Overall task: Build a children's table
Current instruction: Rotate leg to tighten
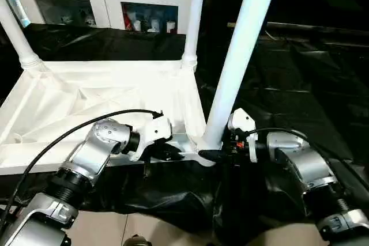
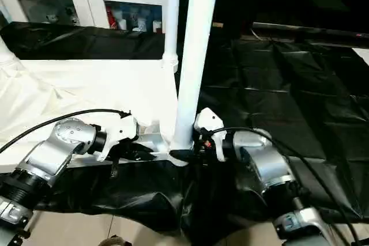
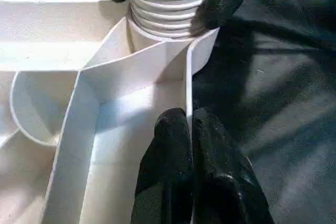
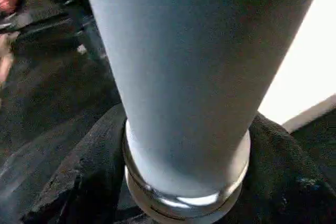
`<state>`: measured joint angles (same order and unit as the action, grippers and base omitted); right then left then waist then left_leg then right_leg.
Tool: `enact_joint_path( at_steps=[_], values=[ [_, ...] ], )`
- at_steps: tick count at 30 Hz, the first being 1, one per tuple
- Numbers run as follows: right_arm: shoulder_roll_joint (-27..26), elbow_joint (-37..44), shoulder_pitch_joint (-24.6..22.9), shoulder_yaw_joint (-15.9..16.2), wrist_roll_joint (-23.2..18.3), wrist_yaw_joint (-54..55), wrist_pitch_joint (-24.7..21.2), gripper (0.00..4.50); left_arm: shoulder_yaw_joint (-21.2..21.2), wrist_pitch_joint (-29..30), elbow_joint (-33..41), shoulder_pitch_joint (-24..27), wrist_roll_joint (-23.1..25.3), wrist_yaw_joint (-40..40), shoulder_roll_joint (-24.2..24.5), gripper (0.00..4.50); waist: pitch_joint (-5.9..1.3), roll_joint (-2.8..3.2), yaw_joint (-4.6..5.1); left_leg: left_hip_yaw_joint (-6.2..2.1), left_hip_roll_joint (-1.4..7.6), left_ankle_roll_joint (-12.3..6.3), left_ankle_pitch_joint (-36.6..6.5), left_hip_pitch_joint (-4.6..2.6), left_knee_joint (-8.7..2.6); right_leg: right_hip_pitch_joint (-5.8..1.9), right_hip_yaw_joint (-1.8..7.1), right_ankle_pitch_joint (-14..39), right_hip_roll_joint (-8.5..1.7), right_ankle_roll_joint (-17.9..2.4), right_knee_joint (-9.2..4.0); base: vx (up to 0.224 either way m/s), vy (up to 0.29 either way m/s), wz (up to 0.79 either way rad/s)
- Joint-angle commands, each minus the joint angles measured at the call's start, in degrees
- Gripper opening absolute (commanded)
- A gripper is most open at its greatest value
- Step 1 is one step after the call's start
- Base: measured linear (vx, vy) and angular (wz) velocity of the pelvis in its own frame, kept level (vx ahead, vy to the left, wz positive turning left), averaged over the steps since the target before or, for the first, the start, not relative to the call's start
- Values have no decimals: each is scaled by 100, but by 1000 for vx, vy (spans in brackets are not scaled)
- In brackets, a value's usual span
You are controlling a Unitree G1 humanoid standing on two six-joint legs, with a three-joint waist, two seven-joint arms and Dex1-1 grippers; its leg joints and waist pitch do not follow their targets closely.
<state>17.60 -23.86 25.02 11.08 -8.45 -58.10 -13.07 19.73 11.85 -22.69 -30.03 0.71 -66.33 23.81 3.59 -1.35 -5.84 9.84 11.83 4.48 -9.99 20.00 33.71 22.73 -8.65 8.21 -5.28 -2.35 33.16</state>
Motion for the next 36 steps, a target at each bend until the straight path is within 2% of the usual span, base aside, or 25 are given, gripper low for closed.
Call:
enact_joint_path(
  at_steps=[1, 2, 3, 4, 6, 8, 9, 10, 11, 12, 14, 16, 18, 19, 21, 23, 26, 30, 33, 34, 36],
  values=[
    [-212, -287, 80, -24, 107, 594, -91, 276, -176, 96, -62, -226, -118, 421, -303, 0, -379, -3, 28, -65, 148, -38, -1714, -70, -384, -252, 311, 3084, -413, -304, -566, 0, 0, 0],
    [-342, -457, 148, -106, 166, 960, -123, 276, -233, 149, -164, -304, -107, 605, -401, 0, -391, -1, 51, -70, 140, -21, -1699, -66, -376, -258, 302, 3168, -430, -260, -576, 0, 0, 0],
    [-691, -900, 337, -355, 238, 1898, -163, 276, -311, 238, -444, -523, -44, 1013, -637, 0, -392, -15, 81, -80, 133, -13, -1706, -52, -369, -269, 286, 3218, -426, -206, -586, 0, 0, 0],
    [-817, -1051, 405, -437, 246, 2197, -192, 276, -344, 304, -556, -613, -20, 1189, -736, 0, -377, 8, 131, -87, 124, 31, -1765, -56, -365, -243, 262, 3338, -418, -173, -606, 0, 0, 0],
    [-1033, -1256, 501, -540, 274, 2673, -172, 276, -392, 386, -749, -766, 24, 1499, -905, 0, -391, -2, 168, -97, 105, 43, -1791, -45, -346, -278, 219, 3447, -433, -51, -650, 0, 0, 0],
    [-1142, -1357, 550, -588, 293, 2926, -150, 275, -414, 408, -845, -840, 47, 1651, -985, 0, -393, 7, 178, -87, 104, 6, -1842, -86, -337, -228, 227, 3425, -427, -35, -673, 0, 0, 0],
    [-1390, -1564, 659, -648, 375, 3470, -42, 275, -479, 442, -1079, -1015, 97, 2032, -1179, 0, -398, 3, 176, -85, 100, -28, -1792, -65, -344, -242, 243, 3336, -430, -59, -652, 0, 0, 0],
    [-1442, -1604, 682, -657, 399, 3582, -20, 275, -496, 445, -1122, -1045, 108, 2102, -1218, 0, -396, 2, 187, -78, 96, -37, -1750, -48, -349, -237, 251, 3303, -417, -64, -648, 0, 0, 0],
    [-1562, -1690, 732, -676, 450, 3826, 44, 275, -536, 450, -1218, -1114, 132, 2262, -1309, 0, -405, 10, 186, -80, 100, -19, -1725, -66, -348, -225, 255, 3254, -421, -84, -642, 0, 0, 0],
    [-1688, -1764, 773, -684, 491, 4015, 183, 275, -573, 437, -1310, -1180, 153, 2416, -1401, 0, -417, 5, 182, -86, 110, -16, -1673, -44, -357, -248, 266, 3128, -432, -136, -610, 0, 0, 0],
    [-1795, -1834, 794, -667, 505, 4007, 427, 275, -572, 388, -1376, -1232, 183, 2487, -1485, 0, -436, 10, 152, -78, 129, -37, -1599, -57, -365, -241, 303, 2898, -441, -211, -576, 0, 0, 0],
    [-1848, -1864, 799, -700, 436, 3877, 503, 275, -535, 321, -1398, -1247, 207, 2474, -1509, 0, -449, 6, 128, -73, 155, -95, -1421, -27, -387, -261, 347, 2488, -435, -358, -495, 0, 0, 0],
    [-1880, -1799, 807, -789, 243, 3588, 545, 345, -421, 188, -1323, -1187, 209, 2264, -1481, 0, -464, 12, 80, -51, 149, -170, -1202, 7, -386, -301, 379, 2073, -434, -507, -428, 0, 0, 0],
    [-1880, -1799, 807, -789, 243, 3588, 545, 345, -421, 188, -1323, -1187, 209, 2264, -1481, 0, -462, 6, 73, -47, 152, -186, -1153, 11, -389, -305, 385, 1997, -431, -534, -422, 0, 0, 0],
    [-1805, -1741, 819, -750, 230, 3411, 542, 348, -379, 117, -1294, -1145, 199, 2134, -1448, 0, -468, 17, 59, -42, 153, -208, -1067, 19, -388, -317, 388, 1825, -423, -610, -390, 0, 0, 0],
    [-1670, -1631, 810, -655, 253, 3155, 494, 391, -332, 23, -1257, -1089, 192, 1958, -1388, 0, -451, 28, 63, -41, 160, -197, -1187, 1, -396, -317, 384, 1914, -415, -643, -411, 0, 0, 0],
    [-1335, -1352, 729, -438, 301, 2533, 469, 391, -229, -101, -1113, -950, 161, 1579, -1245, 0, -447, 14, 60, -38, 159, -202, -1215, 8, -396, -325, 391, 1967, -419, -624, -419, 0, 0, 0],
    [-1021, -1126, 640, -367, 262, 1987, 438, 391, -173, -146, -972, -841, 105, 1283, -1117, 0, -438, 28, 55, -35, 165, -221, -1275, -3, -394, -323, 387, 2034, -419, -631, -435, 0, 0, 0],
    [-182, -506, 376, -201, 103, 613, 285, 391, -8, -325, -666, -594, 12, 501, -710, 0, -443, 26, 26, -44, 185, -299, -1280, -2, -395, -345, 392, 2009, -414, -591, -425, 0, 0, 0],
    [-108, -464, 357, -189, 85, 489, 278, 391, 0, -341, -646, -579, 5, 437, -673, 0, -443, 41, 19, -38, 193, -328, -1288, -3, -391, -331, 399, 1954, -410, -618, -420, 0, 0, 0],
    [-32, -423, 339, -177, 66, 363, 269, 391, 8, -358, -624, -564, -2, 375, -634, 0, -434, 32, 9, -30, 178, -316, -1328, -5, -388, -318, 387, 2025, -401, -656, -428, 0, 0, 0]
  ],
)
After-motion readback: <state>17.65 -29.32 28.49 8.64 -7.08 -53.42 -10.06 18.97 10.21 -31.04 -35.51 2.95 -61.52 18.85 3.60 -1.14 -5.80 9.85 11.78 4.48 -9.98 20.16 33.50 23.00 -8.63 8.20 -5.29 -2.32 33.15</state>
